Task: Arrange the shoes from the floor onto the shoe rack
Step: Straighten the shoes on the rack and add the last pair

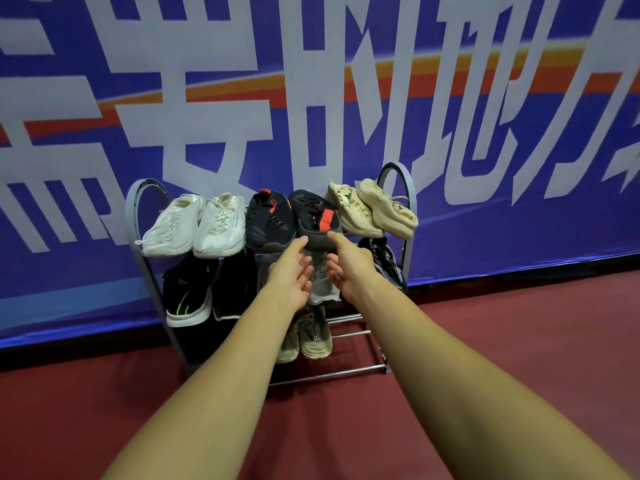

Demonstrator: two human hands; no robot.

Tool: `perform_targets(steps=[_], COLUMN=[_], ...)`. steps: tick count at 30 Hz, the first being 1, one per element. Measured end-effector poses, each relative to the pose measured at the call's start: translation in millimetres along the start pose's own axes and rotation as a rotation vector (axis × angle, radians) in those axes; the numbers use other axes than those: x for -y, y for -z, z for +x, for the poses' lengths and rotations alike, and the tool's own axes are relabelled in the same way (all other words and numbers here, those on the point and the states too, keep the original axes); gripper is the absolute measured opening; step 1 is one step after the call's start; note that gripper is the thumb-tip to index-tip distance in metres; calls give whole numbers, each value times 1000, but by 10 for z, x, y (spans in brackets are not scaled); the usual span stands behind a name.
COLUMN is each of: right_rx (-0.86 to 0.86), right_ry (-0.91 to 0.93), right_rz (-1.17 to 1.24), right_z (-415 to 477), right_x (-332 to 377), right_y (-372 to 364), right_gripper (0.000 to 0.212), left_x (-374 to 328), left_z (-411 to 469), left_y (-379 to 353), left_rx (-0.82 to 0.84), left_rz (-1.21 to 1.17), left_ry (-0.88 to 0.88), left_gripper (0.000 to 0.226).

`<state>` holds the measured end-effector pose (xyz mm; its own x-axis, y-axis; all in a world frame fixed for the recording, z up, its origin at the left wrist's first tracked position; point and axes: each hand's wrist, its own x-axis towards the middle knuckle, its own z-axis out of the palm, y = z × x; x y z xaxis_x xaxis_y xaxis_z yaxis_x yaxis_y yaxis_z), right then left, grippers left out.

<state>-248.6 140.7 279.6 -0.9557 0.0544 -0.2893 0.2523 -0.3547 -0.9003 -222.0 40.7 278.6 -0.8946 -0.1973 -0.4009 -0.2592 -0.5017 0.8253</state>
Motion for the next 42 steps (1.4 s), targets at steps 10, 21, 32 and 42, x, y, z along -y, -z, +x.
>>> perform_targets(steps=[10,21,32,42], right_rx=[38,22,169,331], right_ry=[-31,-49,-164,-139], right_rz=[66,157,296,171], right_z=[230,-93,-244,-480], right_x=[22,135,160,240], right_y=[-72,-12,89,133], right_gripper=[47,26,30,32], left_x=[-35,-146,-214,-349], left_z=[200,-120,-293,-478], left_y=[-87,47,159,294], left_rx=[28,144,206,241], left_rz=[-38,7,7,-97], left_ry=[8,-21,-80,-169], left_gripper=[44,41,44,46])
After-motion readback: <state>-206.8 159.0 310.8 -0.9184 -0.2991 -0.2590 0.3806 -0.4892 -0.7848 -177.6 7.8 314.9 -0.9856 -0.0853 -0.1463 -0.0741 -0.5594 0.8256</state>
